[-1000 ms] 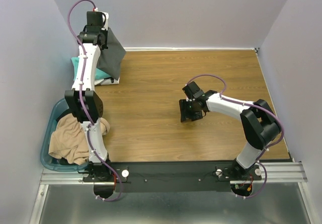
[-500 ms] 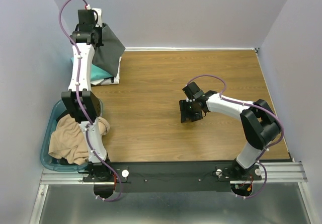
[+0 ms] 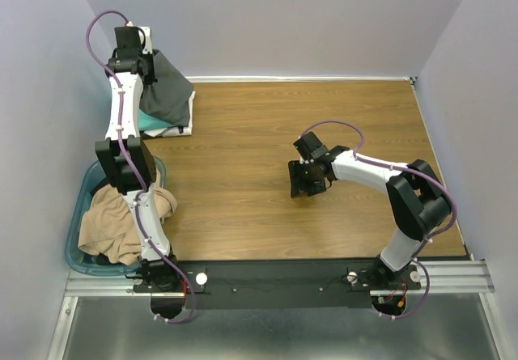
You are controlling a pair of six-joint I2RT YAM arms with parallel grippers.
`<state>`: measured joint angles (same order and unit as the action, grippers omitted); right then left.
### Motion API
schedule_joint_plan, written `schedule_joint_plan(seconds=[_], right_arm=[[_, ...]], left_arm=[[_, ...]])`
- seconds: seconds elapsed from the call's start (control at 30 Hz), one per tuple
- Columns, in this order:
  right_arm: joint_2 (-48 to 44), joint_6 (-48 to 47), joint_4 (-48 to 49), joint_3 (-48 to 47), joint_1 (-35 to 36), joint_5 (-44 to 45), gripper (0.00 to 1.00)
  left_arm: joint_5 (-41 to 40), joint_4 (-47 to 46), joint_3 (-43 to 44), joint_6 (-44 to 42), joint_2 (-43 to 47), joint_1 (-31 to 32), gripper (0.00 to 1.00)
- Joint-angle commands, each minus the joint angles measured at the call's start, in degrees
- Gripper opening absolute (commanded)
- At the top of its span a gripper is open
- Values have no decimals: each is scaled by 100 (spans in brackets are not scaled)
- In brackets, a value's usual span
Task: Fold and stack the t-shirts
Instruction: Neatly place the folded tshirt to the corner
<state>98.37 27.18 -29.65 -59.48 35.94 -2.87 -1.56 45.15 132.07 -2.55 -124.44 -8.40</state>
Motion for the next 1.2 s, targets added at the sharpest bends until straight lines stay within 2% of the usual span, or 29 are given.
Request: schedule_joint_plan(seconds=[0.0,0.53,0.57,0.63,0.67,0.7,0.87,0.93,1.17], right_arm=[[-19,86,47,95,27,-91,67],[-28,51,47,86,27,-117,67],[-37,51,38,86,27,-108,67],[-72,59,47,86,27,-91,67],[-124,68,47,103,27,-47,67],[-168,77,47,112,27,-12,68],[-572,244,56,209,27,418,68],[-810,288,65,244,27,550,68],[-1547,437,161,472,27,1201,68]], left_arm=[[314,-331,-155,70,-185,-153,0],[218,-604,-726,367,-370,-785,0],[227,-560,-709,395,-405,-794,7],[200,-507,-692,465,-440,-830,38],[-17,-428,-683,544,-423,-830,61],[-115,-428,-700,614,-397,-830,69],[-432,-857,-1367,966,428,-830,75],[-520,-1024,-1641,1063,771,-830,82],[-477,-1930,-3491,1055,2640,-698,82]])
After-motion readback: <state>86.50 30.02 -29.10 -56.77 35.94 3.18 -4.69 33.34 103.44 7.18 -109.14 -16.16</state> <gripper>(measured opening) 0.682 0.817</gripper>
